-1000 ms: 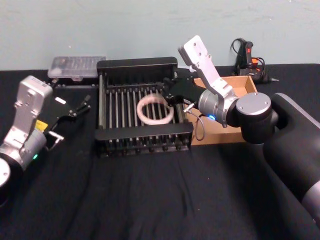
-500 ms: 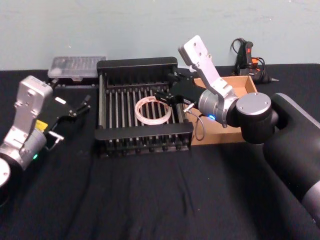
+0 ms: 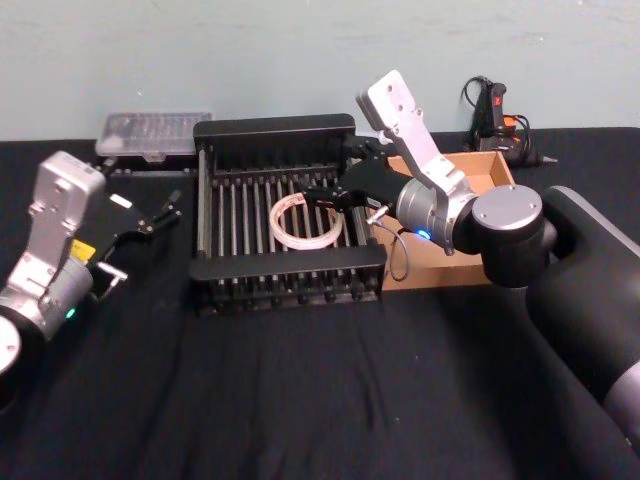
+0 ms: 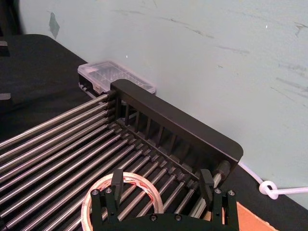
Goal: Pick up the white tape and place it into the black box , Pick up the silver tape and place it into the brown box.
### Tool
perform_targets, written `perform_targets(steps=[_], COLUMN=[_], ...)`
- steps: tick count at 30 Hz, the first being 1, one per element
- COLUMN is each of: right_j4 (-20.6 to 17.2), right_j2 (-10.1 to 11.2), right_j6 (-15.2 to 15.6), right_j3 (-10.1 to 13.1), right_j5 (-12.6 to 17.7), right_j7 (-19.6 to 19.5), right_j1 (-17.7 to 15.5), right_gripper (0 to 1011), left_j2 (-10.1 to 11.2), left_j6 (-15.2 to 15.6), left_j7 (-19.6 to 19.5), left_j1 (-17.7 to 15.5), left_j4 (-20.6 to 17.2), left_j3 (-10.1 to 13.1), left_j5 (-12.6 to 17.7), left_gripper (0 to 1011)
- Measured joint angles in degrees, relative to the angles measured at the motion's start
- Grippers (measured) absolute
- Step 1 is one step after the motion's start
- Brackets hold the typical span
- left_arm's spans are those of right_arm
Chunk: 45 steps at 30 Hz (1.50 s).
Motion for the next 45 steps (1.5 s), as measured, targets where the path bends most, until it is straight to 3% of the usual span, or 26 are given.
perform_targets(steps=[6, 12, 27, 33, 45], right_j4=[-0.82, -4.48, -19.72, -24.17, -26.32], right_j2=[0.41, 2.38, 11.28, 14.02, 14.28], right_j6=[-0.01, 0.07, 0.7, 0.79, -0.46], right_j3=[0.5, 1.75, 6.59, 9.61, 15.83], right_j5=[-0.02, 0.1, 4.68, 6.25, 5.45], right_j7=[0.69, 2.53, 6.0, 3.29, -5.27], right_j1=[-0.54, -2.39, -11.16, -15.4, -20.8], right_gripper=[1002, 1002, 1002, 1002, 1002], left_j2=[0.0, 0.0, 0.0, 0.0, 0.0], left_j6=[0.0, 0.0, 0.0, 0.0, 0.0], left_j7=[0.0, 0.0, 0.0, 0.0, 0.0], left_j1=[0.0, 0.0, 0.0, 0.0, 0.0], left_j4=[0.0, 0.0, 0.0, 0.0, 0.0], left_j3=[0.0, 0.0, 0.0, 0.0, 0.0], left_j5=[0.0, 0.0, 0.0, 0.0, 0.0], left_gripper=[1001, 1001, 1001, 1001, 1001])
